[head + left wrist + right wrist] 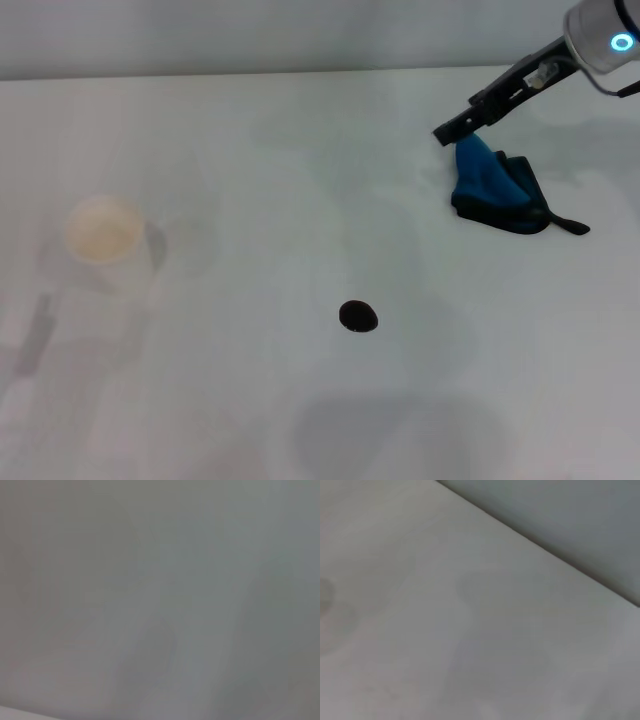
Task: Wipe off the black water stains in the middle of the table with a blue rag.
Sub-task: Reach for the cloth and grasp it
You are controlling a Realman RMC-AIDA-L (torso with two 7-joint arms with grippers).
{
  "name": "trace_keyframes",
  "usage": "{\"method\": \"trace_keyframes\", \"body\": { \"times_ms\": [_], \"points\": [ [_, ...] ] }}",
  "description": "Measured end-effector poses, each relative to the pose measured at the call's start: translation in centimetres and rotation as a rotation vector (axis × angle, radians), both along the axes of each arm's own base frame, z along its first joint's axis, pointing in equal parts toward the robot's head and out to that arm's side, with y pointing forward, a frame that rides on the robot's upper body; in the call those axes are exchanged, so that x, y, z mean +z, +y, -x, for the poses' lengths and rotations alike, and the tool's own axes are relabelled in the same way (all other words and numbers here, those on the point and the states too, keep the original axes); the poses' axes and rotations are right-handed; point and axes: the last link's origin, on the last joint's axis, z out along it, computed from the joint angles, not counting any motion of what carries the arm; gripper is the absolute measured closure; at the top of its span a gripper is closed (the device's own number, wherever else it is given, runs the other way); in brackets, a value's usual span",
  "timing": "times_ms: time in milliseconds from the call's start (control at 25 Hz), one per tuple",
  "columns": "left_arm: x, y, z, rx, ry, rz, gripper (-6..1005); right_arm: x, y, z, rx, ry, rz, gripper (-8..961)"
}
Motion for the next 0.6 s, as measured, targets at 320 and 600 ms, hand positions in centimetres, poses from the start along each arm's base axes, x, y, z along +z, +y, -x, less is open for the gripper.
{"method": "trace_keyframes", "body": {
  "times_ms": [320,600],
  "points": [
    [0.2,0.4,0.0,-0.006,0.009,0.000,121,-1.1,-1.3,-0.2,-0.012,-0.086,0.061,111],
    [0.1,0.9,-0.3,-0.018,0.008,0.002,121,-2.7,-1.9,-0.7,-0.001,-0.140,0.073,112]
  ]
}}
